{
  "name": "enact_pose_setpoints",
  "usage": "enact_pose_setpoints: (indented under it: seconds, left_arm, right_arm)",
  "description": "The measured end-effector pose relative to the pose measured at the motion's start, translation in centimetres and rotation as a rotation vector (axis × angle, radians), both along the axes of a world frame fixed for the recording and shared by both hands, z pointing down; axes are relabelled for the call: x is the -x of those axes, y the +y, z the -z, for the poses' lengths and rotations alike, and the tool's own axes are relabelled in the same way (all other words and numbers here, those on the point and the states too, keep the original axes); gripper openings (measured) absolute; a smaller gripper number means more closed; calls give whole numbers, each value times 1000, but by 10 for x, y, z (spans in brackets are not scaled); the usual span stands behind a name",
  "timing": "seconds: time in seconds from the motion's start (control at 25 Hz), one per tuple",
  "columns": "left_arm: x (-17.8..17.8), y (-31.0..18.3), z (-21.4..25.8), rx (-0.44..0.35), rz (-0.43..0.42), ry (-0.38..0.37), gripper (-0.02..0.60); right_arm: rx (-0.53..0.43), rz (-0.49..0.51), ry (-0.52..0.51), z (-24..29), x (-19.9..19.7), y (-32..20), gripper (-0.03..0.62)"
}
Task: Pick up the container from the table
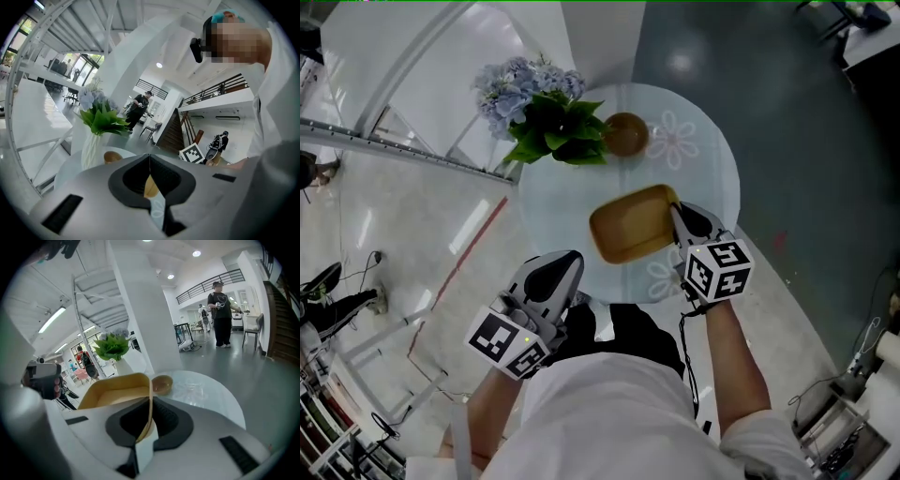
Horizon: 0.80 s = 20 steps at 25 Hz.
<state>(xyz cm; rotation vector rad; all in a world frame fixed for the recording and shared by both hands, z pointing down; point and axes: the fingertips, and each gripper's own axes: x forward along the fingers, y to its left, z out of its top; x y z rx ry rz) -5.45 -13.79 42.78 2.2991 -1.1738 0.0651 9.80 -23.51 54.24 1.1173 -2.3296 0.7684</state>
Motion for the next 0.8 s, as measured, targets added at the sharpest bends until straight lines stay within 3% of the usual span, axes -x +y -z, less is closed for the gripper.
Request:
enact_pose_setpoints:
  seconds: [0.8]
  left_arm:
    - [13, 14, 84, -169, -20, -21, 21]
  right_arm:
    - [-229, -62, -124, 152, 2, 22, 31]
